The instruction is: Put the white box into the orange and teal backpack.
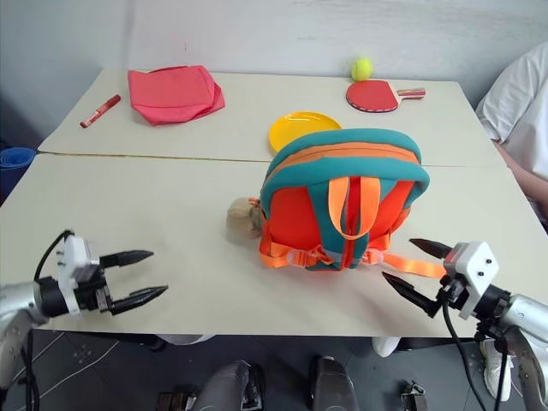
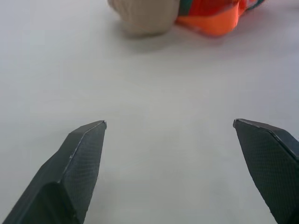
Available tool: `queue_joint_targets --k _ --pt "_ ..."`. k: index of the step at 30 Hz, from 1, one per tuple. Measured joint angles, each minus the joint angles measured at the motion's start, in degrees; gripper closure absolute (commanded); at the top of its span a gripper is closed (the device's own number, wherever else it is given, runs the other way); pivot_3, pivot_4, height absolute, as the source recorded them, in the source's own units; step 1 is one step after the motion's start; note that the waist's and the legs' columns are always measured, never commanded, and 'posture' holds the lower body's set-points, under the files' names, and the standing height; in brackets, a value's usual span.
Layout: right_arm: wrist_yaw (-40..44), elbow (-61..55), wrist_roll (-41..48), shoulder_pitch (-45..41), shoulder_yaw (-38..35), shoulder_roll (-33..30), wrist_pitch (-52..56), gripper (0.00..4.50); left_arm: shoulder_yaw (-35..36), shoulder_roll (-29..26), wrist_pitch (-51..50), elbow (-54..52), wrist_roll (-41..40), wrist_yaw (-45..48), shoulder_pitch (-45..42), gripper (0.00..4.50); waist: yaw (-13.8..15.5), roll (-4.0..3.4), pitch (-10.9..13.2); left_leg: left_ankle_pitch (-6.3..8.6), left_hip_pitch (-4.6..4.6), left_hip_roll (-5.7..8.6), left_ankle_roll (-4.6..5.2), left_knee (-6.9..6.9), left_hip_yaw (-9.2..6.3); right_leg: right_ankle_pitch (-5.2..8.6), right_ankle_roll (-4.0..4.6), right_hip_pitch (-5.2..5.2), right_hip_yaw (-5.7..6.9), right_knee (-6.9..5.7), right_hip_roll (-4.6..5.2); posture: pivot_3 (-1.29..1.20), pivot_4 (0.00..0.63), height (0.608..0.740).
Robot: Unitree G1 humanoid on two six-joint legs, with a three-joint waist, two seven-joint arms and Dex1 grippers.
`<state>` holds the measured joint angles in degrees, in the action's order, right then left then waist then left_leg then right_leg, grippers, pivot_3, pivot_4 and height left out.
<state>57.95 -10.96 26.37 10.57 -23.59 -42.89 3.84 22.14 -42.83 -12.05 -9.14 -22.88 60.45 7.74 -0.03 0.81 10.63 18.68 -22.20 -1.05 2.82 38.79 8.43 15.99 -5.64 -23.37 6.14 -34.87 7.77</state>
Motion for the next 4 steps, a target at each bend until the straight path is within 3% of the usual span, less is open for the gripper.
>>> queue_joint_targets --k 4 --pt "3.83 4.89 -2.05 -1.91 0.22 -1.95 -6.74 0.02 -0.18 0.01 4.43 1.26 2.52 -1.90 -0.36 0.00 0.05 -0.02 -0.02 -0.04 0.03 -0.06 -0.10 -0.19 -0.04 0.08 0.17 -0.09 0.00 -0.10 0.02 0.00 0.150 0.740"
